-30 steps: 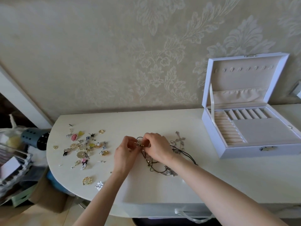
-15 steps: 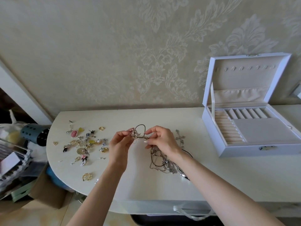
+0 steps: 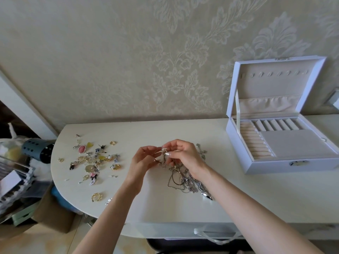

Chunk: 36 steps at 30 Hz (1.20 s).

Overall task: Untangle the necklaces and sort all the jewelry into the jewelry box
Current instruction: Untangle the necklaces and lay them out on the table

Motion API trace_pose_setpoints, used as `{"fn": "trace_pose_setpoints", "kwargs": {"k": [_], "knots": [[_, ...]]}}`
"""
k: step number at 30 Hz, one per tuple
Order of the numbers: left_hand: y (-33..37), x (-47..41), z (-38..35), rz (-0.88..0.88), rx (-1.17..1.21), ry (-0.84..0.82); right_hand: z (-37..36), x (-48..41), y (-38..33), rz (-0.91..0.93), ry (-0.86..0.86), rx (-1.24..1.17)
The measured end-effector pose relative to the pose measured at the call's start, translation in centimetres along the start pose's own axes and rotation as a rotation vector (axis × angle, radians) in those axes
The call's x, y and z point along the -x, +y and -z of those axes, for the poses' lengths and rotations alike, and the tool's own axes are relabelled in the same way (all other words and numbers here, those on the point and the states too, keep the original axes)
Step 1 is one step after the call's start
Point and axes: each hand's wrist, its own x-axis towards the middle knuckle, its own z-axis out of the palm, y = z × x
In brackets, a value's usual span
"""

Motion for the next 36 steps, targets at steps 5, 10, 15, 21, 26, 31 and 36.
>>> {"fn": "trace_pose_setpoints", "kwargs": {"k": [5, 10, 15, 21, 26, 31, 36], "knots": [[0.1, 0.5, -0.3, -0.023, -0.33, -0.134, 0.3, -0.1, -0.2, -0.006, 0.002, -0.088], [0.2, 0.1, 0.0, -0.084, -0.181, 0.139, 1.4, -0.3, -0.5, -0.015, -0.018, -0.06], [-0.1, -0.3, 0.4, -0.096, -0.268, 0.286, 2.8, -0.5, -0.2, -0.007, 0.069, 0.335], [-1.1, -0.6, 0.5, -0.13, -0.549, 0.326, 3.9, -0.7, 0.5, 0.036, 0.041, 0.956], [-2.0, -0.2, -0.8, -0.359, -1.009, 0.107, 3.8, -0.5, 0.7, 0.052, -0.009, 1.087], [-2.8, -0.1, -0.4, -0.332, -1.18, 0.025, 4.3, -0.3, 0.5, 0.058, 0.062, 1.151], [-2.0, 0.3, 0.8, -0.279, -1.092, -0.076, 4.7, -0.3, 0.5, 0.051, 0.106, 1.18]]}}
